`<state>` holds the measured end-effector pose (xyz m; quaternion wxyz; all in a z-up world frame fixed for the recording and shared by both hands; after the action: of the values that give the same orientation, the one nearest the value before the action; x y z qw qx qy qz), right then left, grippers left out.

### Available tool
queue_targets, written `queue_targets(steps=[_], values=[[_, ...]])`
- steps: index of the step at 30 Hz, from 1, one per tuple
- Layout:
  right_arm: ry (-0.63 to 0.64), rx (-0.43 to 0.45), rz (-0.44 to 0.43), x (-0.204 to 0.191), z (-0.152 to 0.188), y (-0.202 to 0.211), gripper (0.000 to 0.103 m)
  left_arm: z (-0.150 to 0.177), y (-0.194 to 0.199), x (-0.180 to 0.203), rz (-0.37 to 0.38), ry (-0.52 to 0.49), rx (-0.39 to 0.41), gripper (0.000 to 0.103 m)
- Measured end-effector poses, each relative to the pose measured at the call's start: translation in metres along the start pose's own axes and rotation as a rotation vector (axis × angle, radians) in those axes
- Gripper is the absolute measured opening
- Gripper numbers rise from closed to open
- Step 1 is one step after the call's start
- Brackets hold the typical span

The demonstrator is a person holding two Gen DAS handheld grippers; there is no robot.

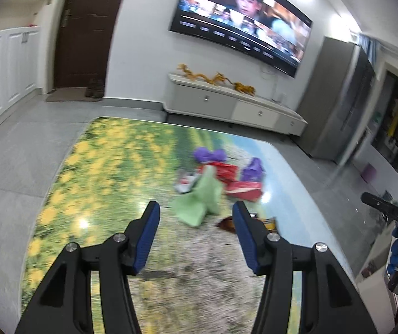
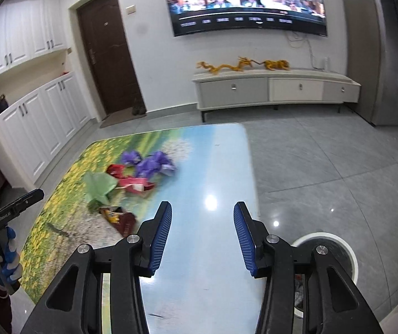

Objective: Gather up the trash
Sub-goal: 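Move both open tools back over the table toward the remaining wrappers, then grasp the green bag with the left tool while the right tool grasps the brown chip bag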

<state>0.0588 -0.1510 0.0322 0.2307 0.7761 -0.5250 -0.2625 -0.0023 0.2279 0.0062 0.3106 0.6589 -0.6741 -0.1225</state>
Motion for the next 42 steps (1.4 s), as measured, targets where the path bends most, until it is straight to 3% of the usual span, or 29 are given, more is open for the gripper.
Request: queue_targets(steps=[7, 13, 23, 32, 36, 42], values=[[0.051, -0.013, -0.051, -0.043, -0.004, -0.009, 0.046, 0.01, 0.017, -0.047, -0.013, 0.062, 0.013, 0.052], [0.083, -0.057, -0.099, -0.07, 0.001, -0.028, 0.046, 0.022, 0.009, -0.053, 0.005, 0.06, -0.025, 0.052], [0.127, -0.141, -0.187, -0.084, 0.008, -0.07, 0.053, 0.01, -0.035, -0.026, 0.074, 0.032, -0.088, 0.053], [0.288, -0.22, -0.282, -0.113, 0.016, -0.12, 0.055, -0.013, -0.101, 0.015, 0.121, -0.073, -0.165, 0.053], [0.376, -0.235, -0.314, -0.126, 0.019, -0.137, 0.063, -0.021, -0.126, 0.024, 0.116, -0.101, -0.192, 0.053], [0.463, -0.256, -0.33, -0.135, 0.025, -0.155, 0.063, -0.024, -0.151, 0.031, 0.094, -0.13, -0.224, 0.052]])
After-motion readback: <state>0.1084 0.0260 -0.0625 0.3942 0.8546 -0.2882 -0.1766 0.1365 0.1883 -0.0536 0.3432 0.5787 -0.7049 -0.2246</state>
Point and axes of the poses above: each gripper's, at about its wrist camera, not at the fingertips, and y roughly against the way its jaws point, x to its right, z to its underside, the point moved 2 cm from there along -y, roughly the way its jaws point, and after that the axes turned 1 degree about -z, right-handed, at the moved point
